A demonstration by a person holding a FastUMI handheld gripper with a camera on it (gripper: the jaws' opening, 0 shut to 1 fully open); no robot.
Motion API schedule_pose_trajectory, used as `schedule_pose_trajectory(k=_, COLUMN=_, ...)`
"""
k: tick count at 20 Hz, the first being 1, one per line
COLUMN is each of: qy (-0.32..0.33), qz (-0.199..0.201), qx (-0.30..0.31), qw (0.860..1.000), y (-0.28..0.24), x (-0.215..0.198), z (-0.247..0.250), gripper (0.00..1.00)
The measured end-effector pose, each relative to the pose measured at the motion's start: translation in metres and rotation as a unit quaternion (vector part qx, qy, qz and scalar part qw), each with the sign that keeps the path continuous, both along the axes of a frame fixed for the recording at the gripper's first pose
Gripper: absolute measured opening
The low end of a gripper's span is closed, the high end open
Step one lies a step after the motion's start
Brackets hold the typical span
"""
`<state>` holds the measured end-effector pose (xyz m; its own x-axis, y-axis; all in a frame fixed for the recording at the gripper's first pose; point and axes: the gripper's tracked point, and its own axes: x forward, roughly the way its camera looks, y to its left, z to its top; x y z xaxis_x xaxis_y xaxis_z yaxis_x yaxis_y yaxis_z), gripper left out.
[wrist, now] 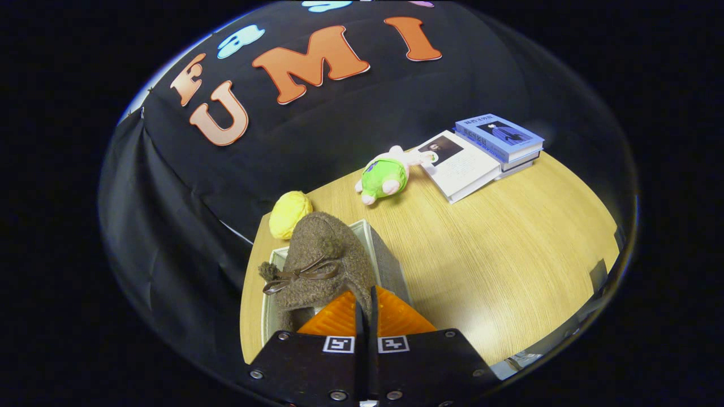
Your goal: Open the storage box then place both shoes into the box .Put the left shoe in first, then the right shoe, with the right side of both shoes facing outward in a uniform manner.
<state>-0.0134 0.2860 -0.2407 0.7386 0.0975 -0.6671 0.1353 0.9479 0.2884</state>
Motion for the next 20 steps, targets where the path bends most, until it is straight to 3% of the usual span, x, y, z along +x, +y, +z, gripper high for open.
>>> schedule_pose_trajectory(k=10, qy=0.017, qz=-0.012, qx=-0.010, qw=1.000, y=0.024, x=-0.007, z=-0.024, gripper=0.03)
schedule_pose_trajectory(k=12, qy=0.009, qz=-0.010, qx=-0.006, qw=1.000, y=0.029, x=-0.008, z=-0.021, gripper=0.15)
schedule_pose_trajectory(k=13, qy=0.001, qz=-0.009, qx=-0.005, qw=1.000, y=0.029, x=-0.008, z=-0.015, gripper=0.33)
schedule_pose_trajectory(k=15, qy=-0.015, qz=-0.002, qx=-0.017, qw=1.000, y=0.025, x=-0.007, z=-0.006, gripper=0.59)
schedule_pose_trajectory(k=20, qy=-0.044, qz=-0.006, qx=-0.026, qw=0.999, y=-0.001, x=-0.008, z=0.010, gripper=0.94)
